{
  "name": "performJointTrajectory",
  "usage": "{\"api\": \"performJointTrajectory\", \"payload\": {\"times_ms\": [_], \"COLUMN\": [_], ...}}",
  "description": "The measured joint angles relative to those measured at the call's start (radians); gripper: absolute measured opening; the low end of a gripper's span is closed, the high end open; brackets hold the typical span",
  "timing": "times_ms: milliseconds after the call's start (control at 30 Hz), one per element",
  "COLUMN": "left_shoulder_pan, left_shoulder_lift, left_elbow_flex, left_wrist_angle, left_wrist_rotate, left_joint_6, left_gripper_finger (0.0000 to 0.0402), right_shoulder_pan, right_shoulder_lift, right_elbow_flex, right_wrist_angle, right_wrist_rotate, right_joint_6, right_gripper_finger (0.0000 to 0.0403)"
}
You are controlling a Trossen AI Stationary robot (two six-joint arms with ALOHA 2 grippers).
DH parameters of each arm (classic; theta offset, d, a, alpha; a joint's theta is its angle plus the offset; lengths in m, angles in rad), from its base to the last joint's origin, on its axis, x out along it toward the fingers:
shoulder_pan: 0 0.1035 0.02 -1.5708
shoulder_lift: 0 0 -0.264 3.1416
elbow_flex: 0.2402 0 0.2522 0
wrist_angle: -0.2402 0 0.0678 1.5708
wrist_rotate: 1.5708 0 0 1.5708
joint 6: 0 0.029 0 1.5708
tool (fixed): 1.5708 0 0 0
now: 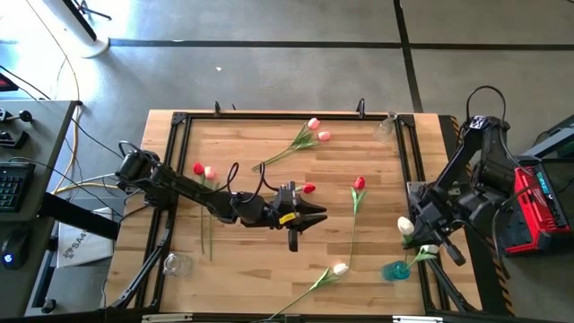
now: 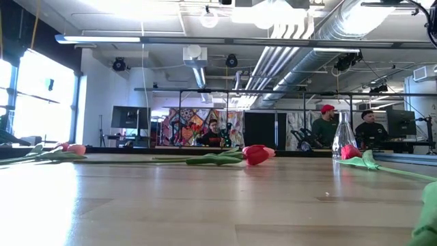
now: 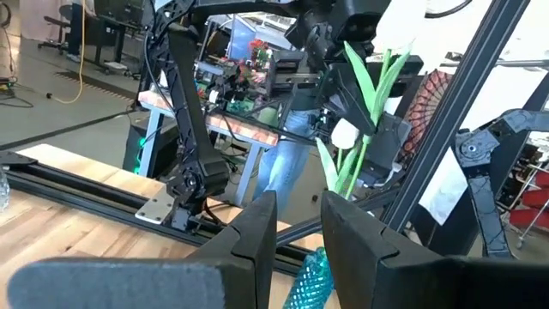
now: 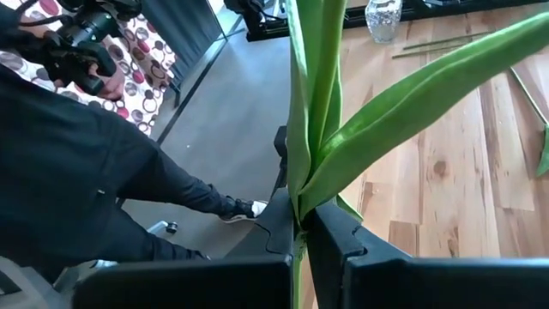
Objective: Sort flowers into vase by color
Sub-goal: Put the top white flower into the blue vase, then put the white flower into the blue vase
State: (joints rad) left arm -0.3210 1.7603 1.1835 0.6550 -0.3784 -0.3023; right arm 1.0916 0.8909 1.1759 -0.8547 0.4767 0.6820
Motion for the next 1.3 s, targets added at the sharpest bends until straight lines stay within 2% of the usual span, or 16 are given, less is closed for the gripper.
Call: {"api": "performJointTrajectory", "payload": {"times_ms": [267,500,700,867,1033,1133,1300], "left_shoulder_pan": [0.000,0.000,0.000,0.000,0.000,-0.003,-0.015], "left_shoulder_lift": [0.000,0.000,0.000,0.000,-0.001,-0.002,-0.002], "left_elbow_flex": [0.000,-0.001,-0.001,-0.001,-0.001,-0.001,-0.001], "left_wrist_angle": [0.000,-0.003,-0.006,-0.007,-0.010,-0.050,-0.177], "left_wrist_rotate": [0.000,0.000,0.000,0.000,0.038,0.067,0.079], "left_joint_6": [0.000,-0.001,-0.001,-0.001,-0.001,-0.003,-0.029], "left_gripper_finger": [0.0080,0.0080,0.0080,0.0080,0.0080,0.0080,0.0080], "right_shoulder_pan": [0.011,0.011,0.011,0.011,0.011,0.011,0.005], "right_shoulder_lift": [0.030,0.043,0.033,0.003,-0.022,-0.028,-0.028], "right_elbow_flex": [0.000,0.000,0.000,0.002,0.082,0.164,0.279], "right_wrist_angle": [-0.012,-0.046,-0.048,-0.034,0.009,0.051,0.052], "right_wrist_rotate": [0.001,-0.002,-0.081,-0.147,-0.175,-0.129,0.089], "right_joint_6": [0.017,0.050,0.105,0.196,0.223,0.155,0.123], "right_gripper_finger": [0.0010,0.0075,0.0117,0.0123,0.0123,0.0124,0.0124]}}
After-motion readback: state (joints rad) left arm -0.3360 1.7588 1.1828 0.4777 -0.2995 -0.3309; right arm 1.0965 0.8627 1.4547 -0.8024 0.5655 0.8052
